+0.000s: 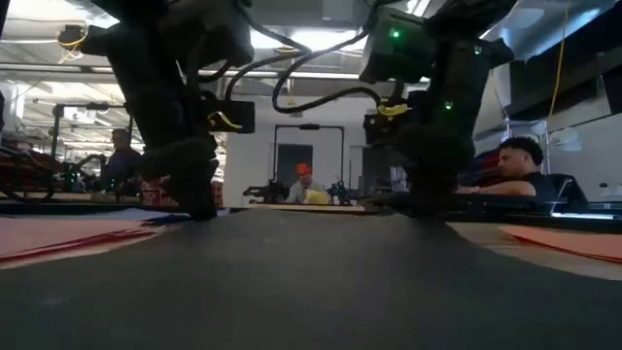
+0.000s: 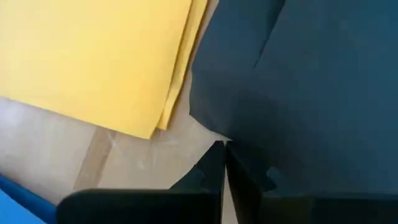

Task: Organize paper
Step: Adjust the stacked colored papers on the table

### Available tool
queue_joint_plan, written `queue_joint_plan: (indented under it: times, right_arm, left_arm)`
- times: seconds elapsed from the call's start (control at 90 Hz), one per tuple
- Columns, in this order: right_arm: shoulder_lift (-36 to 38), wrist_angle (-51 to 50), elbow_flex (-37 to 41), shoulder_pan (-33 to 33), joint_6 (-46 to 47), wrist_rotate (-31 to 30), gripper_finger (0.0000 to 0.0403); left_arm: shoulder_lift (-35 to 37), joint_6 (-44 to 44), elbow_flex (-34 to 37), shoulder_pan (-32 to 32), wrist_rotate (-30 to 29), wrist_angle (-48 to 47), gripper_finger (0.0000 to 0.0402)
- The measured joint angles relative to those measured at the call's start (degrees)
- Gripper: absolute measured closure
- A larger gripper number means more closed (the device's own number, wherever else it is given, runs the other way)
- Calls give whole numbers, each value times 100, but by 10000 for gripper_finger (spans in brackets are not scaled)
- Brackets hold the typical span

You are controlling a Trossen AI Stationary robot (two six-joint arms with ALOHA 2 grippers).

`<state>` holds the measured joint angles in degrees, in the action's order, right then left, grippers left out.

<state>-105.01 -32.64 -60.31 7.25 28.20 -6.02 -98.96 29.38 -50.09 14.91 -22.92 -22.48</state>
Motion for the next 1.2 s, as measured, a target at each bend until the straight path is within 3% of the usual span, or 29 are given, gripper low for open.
queue_joint_plan:
  times: [0.533, 0.767, 1.2]
  right_arm:
    - [38, -368, 0, 28, -39, -180, 403]
    - [63, -409, 9, 24, -459, -208, 403]
    - [63, -135, 17, -325, -993, -497, 403]
  left_arm:
    - [65, 256, -20, 276, 49, -399, 400]
    - [177, -105, -50, 40, 46, -625, 400]
    - [197, -1216, -61, -587, 177, 39, 400]
